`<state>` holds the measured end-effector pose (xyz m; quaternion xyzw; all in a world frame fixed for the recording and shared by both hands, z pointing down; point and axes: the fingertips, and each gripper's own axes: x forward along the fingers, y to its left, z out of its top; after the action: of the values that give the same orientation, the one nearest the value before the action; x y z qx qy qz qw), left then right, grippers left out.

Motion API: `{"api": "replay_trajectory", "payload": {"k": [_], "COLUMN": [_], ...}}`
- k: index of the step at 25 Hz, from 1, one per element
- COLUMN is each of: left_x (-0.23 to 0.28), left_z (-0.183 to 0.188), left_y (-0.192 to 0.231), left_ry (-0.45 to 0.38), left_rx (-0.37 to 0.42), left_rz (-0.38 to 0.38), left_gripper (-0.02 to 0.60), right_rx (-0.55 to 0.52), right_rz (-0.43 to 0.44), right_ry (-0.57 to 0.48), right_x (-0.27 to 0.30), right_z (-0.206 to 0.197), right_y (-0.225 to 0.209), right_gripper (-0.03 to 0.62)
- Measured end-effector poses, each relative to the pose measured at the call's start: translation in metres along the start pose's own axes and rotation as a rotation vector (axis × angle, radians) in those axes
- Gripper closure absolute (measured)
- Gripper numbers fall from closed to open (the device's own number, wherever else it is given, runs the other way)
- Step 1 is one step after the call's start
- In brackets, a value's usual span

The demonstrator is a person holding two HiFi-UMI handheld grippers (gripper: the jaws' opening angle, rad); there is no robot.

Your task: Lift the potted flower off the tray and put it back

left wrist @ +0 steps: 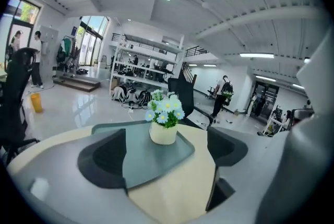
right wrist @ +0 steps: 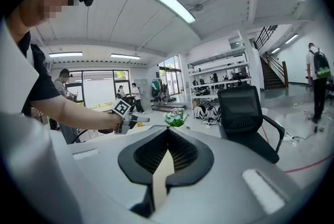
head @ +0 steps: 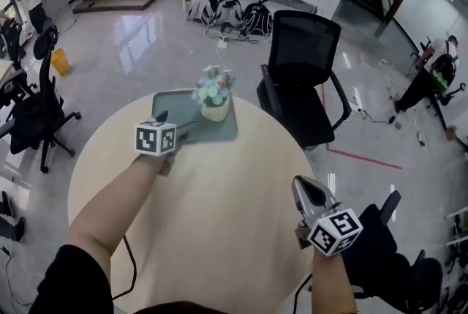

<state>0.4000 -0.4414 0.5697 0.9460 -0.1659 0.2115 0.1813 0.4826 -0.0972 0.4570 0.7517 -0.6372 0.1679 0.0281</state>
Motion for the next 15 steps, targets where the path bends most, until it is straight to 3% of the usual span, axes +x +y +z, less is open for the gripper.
{"api": "replay_trajectory", "payload": {"k": [5,15], "left_x": [-0.11,-0.312], "left_z": [0.04,0.053], "left_y": [-0.01,-0.043], "left_ry": [-0.144,-0.324], "left_rx": [0.016,0.087], "left_rz": [-0.027,-0.042], "left_gripper": [0.22,0.396], "right_rx": [-0.043,-0.087], "right_rz": [0.027,0.097], "right_ry": [-0.031,-0.078], "right_x": [-0.018,-0.052], "right_z": [0.037,0.089], "right_y": [0.047,0.135], "right_gripper": [0.58,0.58]}}
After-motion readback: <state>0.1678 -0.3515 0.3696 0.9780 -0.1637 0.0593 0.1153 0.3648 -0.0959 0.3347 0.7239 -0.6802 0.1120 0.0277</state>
